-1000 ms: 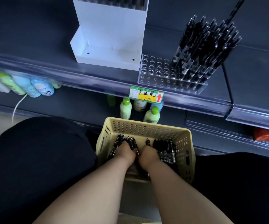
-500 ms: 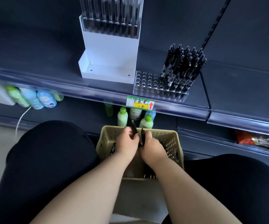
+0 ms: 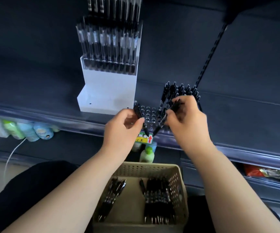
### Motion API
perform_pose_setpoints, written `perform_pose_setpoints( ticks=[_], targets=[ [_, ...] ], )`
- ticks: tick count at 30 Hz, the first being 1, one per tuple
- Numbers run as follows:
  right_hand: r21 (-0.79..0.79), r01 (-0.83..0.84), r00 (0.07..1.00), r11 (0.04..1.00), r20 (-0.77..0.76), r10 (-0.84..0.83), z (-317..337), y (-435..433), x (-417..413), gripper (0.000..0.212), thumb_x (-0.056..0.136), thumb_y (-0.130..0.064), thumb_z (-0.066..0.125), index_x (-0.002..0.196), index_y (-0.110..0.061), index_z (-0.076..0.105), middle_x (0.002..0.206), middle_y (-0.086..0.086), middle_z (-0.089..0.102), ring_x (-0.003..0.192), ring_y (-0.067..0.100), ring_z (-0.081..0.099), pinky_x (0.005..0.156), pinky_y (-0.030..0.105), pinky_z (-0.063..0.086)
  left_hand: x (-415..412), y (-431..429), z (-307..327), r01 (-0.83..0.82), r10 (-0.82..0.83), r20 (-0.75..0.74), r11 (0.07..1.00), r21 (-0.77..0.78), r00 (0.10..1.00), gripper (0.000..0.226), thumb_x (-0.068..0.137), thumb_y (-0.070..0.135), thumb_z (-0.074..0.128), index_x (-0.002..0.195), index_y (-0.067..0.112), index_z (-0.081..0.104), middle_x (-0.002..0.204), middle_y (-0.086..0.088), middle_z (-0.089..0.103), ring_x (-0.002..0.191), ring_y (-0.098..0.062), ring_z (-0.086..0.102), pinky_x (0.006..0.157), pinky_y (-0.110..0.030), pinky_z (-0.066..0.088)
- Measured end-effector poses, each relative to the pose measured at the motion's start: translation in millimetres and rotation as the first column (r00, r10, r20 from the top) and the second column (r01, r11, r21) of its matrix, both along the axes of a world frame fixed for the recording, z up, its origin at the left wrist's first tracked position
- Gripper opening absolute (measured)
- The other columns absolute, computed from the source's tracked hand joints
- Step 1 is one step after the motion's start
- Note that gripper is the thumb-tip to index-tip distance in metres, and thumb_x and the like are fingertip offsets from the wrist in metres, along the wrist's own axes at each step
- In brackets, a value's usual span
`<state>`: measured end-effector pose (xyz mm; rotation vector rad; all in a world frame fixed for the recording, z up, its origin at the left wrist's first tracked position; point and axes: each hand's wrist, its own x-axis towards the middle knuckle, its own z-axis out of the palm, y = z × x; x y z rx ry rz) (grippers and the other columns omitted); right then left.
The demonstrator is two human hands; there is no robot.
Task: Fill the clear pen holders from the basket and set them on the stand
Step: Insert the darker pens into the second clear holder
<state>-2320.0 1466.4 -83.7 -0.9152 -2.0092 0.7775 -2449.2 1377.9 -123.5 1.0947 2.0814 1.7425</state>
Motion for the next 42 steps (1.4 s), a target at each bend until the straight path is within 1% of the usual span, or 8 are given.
perform_pose_setpoints(
  ticks=[5,7,12,20,23,25,33,42],
  targets=[
    [0.109,-0.049,0.998,0.993,-0.026,0.052,41,29,-15,0.016,0.088,-0.024,0.057,0.094,-0.036,0.048,0.081,-0.019,0.064,0.062,0.003,0.064,0.059,0.019,0.051,-11,29,28,0.039,-0.034,-0.036,0.991,0.127,0.999,0.010,0.079,0.028,0.069,0.080,0.034,0.062,0.081,0.020,0.068,0.077,0.006,0.063,0.068,-0.004,0.045],
    [0.158,-0.030,0.999,0.987,-0.008,0.032,50,43,-20,0.010,0.089,-0.026,0.056,0.094,-0.033,0.051,0.073,-0.013,0.065,0.064,0.004,0.064,0.062,0.022,0.053,-16,47,34,0.075,-0.064,-0.077,0.986,0.147,0.995,0.011,0.079,0.025,0.070,0.082,0.032,0.063,0.081,0.017,0.069,0.075,0.004,0.063,0.068,-0.007,0.047],
    [0.234,0.009,0.996,0.972,0.081,-0.029,47,66,-21,0.012,0.085,-0.026,0.063,0.090,-0.034,0.055,0.071,-0.023,0.057,0.080,-0.012,0.054,0.065,-0.002,0.039,-25,81,33,0.127,-0.108,-0.189,0.988,0.091,0.976,0.008,0.079,0.026,0.071,0.083,0.025,0.064,0.079,0.015,0.067,0.071,0.001,0.061,0.063,-0.006,0.045],
    [0.205,-0.040,0.990,0.978,0.142,0.011,37,76,-16,0.015,0.079,-0.024,0.068,0.083,-0.034,0.058,0.066,-0.028,0.057,0.075,-0.016,0.054,0.063,-0.005,0.035,-37,87,24,0.106,-0.099,-0.070,0.989,0.099,0.993,0.007,0.071,0.039,0.065,0.074,0.034,0.060,0.081,0.022,0.067,0.068,0.005,0.061,0.059,-0.005,0.045],
    [0.196,-0.049,0.983,0.979,0.183,0.013,33,80,-18,0.012,0.079,-0.028,0.066,0.089,-0.034,0.063,0.076,-0.024,0.059,0.070,-0.002,0.055,0.066,-0.001,0.037,-40,87,20,0.093,-0.093,-0.006,0.990,0.102,0.996,0.007,0.070,0.037,0.065,0.074,0.034,0.061,0.079,0.022,0.067,0.074,0.005,0.063,0.065,-0.002,0.042],
    [0.206,-0.050,0.981,0.977,0.193,0.010,31,82,-19,0.014,0.079,-0.030,0.066,0.094,-0.031,0.065,0.079,-0.022,0.060,0.064,-0.005,0.047,0.064,0.000,0.036,-40,88,18,0.097,-0.099,0.016,0.990,0.098,0.995,0.008,0.069,0.037,0.066,0.075,0.033,0.062,0.079,0.021,0.068,0.075,0.005,0.063,0.065,-0.003,0.043],
    [0.248,-0.032,0.978,0.968,0.208,-0.021,31,79,-25,0.022,0.078,-0.026,0.069,0.101,-0.025,0.066,0.082,-0.013,0.064,0.083,0.008,0.060,0.070,0.017,0.047,-27,85,18,0.167,-0.173,0.050,0.981,0.097,0.984,0.009,0.071,0.032,0.067,0.079,0.029,0.065,0.080,0.015,0.070,0.075,0.000,0.065,0.065,-0.007,0.047],
    [0.367,-0.057,0.974,0.928,0.226,-0.030,30,78,-24,0.015,0.076,-0.013,0.073,0.086,-0.024,0.072,0.074,-0.023,0.055,0.082,0.013,0.062,0.077,0.038,0.052,-31,82,20,0.133,-0.143,0.078,0.983,0.123,0.987,0.010,0.070,0.034,0.067,0.079,0.030,0.065,0.080,0.016,0.069,0.075,0.001,0.065,0.064,-0.004,0.045]
  ],
)
